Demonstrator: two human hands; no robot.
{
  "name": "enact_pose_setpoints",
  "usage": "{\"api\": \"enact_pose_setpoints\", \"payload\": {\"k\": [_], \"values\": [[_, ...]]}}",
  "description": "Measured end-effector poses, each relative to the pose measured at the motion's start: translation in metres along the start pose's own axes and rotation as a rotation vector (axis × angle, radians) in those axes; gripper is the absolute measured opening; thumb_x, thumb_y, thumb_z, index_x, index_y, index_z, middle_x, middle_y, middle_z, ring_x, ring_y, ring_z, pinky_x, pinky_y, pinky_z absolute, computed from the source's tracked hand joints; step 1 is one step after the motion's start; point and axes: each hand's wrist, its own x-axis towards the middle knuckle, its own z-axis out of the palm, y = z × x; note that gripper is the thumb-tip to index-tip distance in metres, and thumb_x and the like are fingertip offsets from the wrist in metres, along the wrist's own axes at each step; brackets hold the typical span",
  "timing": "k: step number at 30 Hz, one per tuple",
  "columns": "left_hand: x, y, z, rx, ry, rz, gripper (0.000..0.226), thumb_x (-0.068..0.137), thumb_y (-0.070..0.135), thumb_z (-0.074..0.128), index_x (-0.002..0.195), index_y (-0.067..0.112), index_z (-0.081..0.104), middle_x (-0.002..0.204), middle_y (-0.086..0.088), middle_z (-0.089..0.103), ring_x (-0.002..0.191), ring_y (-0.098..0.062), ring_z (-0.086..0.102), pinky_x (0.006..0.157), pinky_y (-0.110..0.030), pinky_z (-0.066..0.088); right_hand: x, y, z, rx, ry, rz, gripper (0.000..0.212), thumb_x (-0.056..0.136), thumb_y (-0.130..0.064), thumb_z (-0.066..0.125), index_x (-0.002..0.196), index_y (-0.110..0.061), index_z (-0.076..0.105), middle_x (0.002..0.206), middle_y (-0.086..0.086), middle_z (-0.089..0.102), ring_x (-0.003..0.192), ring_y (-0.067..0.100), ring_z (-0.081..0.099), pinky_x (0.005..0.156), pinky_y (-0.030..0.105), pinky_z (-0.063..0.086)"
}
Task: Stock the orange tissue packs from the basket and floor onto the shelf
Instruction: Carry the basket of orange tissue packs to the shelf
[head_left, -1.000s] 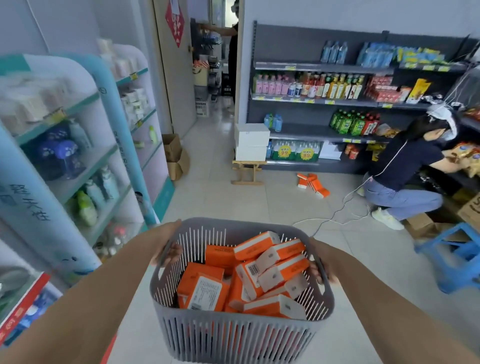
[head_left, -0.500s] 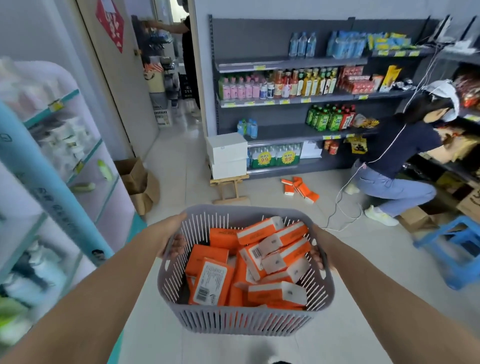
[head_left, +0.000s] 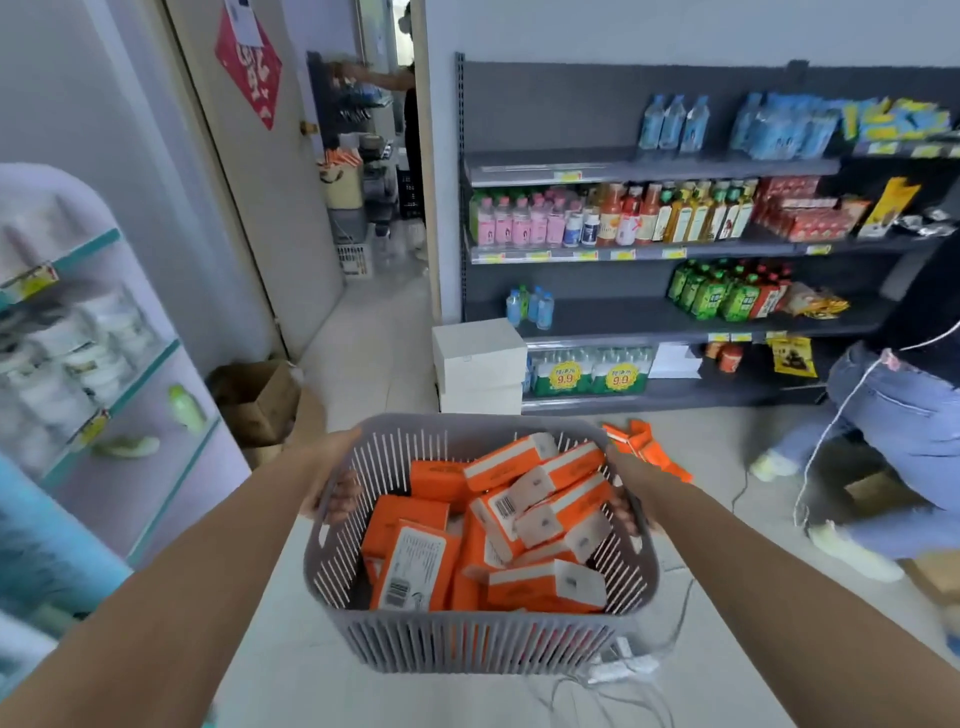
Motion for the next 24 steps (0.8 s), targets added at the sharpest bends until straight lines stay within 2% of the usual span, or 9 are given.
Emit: {"api": "enact_pose_setpoints", "payload": {"k": [1,3,6,8,11,16,20,24], "values": [[0.014,0.012,-0.005,-0.012,-0.017,-0.014,0.073,0.084,0.077,0.034,0.047,0.014,0.039,0.044,-0.006,0.04,0.038,-0.018,0.037,0.046,-0.024,0.032,0.021,-0.01,-0.001,0.03,0.024,-0.01,0.06,0.097,-0.057,0.025,0.056,-0.014,0.037,0.04,0.001,0.041,0.043,0.014,0.037,0.04,0.018,0.03],[0.033,0.049,-0.012,-0.025,0.006,0.001,0.069,0.084,0.077,0.034,0.053,0.016,0.038,0.049,-0.006,0.04,0.042,-0.018,0.036,0.049,-0.026,0.031,0.046,-0.047,-0.005,0.001,0.028,0.014,0.062,0.093,-0.063,0.027,0.055,-0.015,0.034,0.05,0.002,0.038,0.043,0.015,0.036,0.04,0.017,0.03],[0.074,0.103,-0.018,0.008,0.044,0.024,0.062,0.088,0.069,0.037,0.062,0.014,0.043,0.059,-0.009,0.045,0.051,-0.021,0.042,0.054,-0.031,0.036,0.1,-0.095,-0.007,-0.03,0.009,-0.018,0.067,0.093,-0.065,0.027,0.05,-0.014,0.036,0.04,0.002,0.037,0.029,0.015,0.034,0.036,0.016,0.031],[0.107,0.136,-0.026,0.039,-0.032,-0.006,0.069,0.084,0.075,0.036,0.053,0.013,0.041,0.054,-0.008,0.041,0.047,-0.019,0.039,0.053,-0.029,0.036,0.134,-0.125,-0.006,-0.042,0.011,-0.023,0.068,0.093,-0.066,0.026,0.049,-0.015,0.035,0.038,0.001,0.035,0.026,0.014,0.032,0.034,0.015,0.03],[0.159,0.192,-0.038,0.115,-0.014,-0.018,0.076,0.08,0.079,0.037,0.045,0.011,0.042,0.048,-0.007,0.043,0.043,-0.019,0.042,0.051,-0.027,0.039,0.187,-0.169,-0.003,-0.038,0.031,0.006,0.069,0.092,-0.068,0.025,0.047,-0.017,0.033,0.041,0.0,0.033,0.03,0.014,0.03,0.039,0.015,0.027],[0.23,0.292,-0.05,0.247,0.073,-0.006,0.071,0.079,0.077,0.043,0.063,0.009,0.049,0.055,-0.009,0.053,0.054,-0.023,0.053,0.057,-0.03,0.048,0.264,-0.246,0.002,-0.029,0.069,0.01,0.07,0.093,-0.067,0.025,0.044,-0.017,0.03,0.039,0.0,0.031,0.035,0.013,0.028,0.042,0.016,0.024],[0.272,0.362,-0.058,0.308,0.104,0.03,0.071,0.081,0.077,0.041,0.068,0.008,0.049,0.053,-0.009,0.052,0.052,-0.023,0.054,0.055,-0.031,0.047,0.315,-0.3,0.002,-0.004,0.093,0.027,0.071,0.093,-0.067,0.024,0.044,-0.016,0.032,0.044,0.002,0.032,0.038,0.014,0.029,0.044,0.018,0.026],[0.319,0.423,-0.064,0.32,0.091,0.023,0.073,0.081,0.077,0.04,0.074,0.005,0.051,0.057,-0.01,0.053,0.054,-0.025,0.055,0.054,-0.032,0.048,0.374,-0.349,0.0,-0.044,0.091,0.035,0.071,0.093,-0.065,0.027,0.042,-0.016,0.031,0.038,0.001,0.032,0.035,0.014,0.029,0.043,0.017,0.025]]}}
